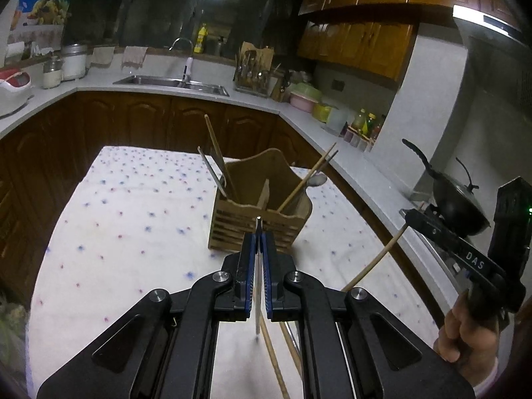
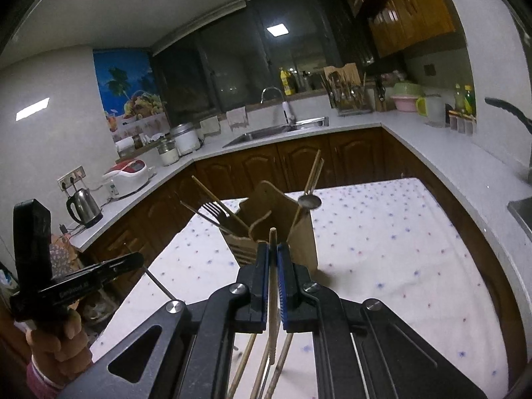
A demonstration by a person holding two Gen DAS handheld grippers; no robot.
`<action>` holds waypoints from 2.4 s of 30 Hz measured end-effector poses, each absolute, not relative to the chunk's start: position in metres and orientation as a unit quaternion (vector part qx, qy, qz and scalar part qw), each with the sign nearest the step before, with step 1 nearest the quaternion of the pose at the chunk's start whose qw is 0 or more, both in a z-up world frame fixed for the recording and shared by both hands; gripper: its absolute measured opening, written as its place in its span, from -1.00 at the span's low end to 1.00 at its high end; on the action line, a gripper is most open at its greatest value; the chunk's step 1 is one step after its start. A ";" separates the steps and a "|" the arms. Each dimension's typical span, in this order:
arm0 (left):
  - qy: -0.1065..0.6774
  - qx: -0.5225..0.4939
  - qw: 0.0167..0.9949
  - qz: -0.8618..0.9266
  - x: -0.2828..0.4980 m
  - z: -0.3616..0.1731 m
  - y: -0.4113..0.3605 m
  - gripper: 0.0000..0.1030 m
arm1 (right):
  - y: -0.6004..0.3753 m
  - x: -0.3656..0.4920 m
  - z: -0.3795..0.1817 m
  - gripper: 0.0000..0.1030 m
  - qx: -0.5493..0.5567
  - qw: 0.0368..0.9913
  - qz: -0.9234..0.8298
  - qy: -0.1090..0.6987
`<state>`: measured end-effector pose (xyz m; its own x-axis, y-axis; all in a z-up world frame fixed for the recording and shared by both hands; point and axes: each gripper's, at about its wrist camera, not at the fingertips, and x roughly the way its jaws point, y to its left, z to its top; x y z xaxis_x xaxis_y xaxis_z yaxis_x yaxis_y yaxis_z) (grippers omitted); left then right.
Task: Organize utensils
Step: 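Lift both chopsticks and lower them into the wooden holder, then open both tools to release the chopsticks into the holder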
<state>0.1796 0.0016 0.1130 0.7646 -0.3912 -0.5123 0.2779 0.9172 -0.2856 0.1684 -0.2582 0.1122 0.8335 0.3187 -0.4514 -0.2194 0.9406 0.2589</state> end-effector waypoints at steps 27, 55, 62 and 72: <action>0.168 -0.099 0.972 -0.127 0.270 0.202 -0.010 -0.93 | -0.272 0.244 0.186 -0.90 0.133 0.977 0.105 0.132; 0.262 -0.127 0.951 -0.106 0.312 0.092 -0.006 -0.90 | -0.260 0.290 0.094 -0.90 0.132 0.962 0.091 0.223; 0.269 -0.129 0.947 -0.119 0.314 0.094 -0.006 -0.91 | -0.260 0.291 0.095 -0.80 0.134 0.961 0.093 0.225; 0.237 -0.132 0.955 -0.120 0.281 0.116 0.000 0.10 | -0.274 0.267 0.108 0.43 0.179 0.959 0.103 0.193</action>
<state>0.2808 0.0000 0.1161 0.8589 -0.2920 -0.4208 0.1674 0.9365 -0.3082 0.2673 -0.2739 0.1079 0.9044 0.2669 -0.3330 -0.1290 0.9148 0.3828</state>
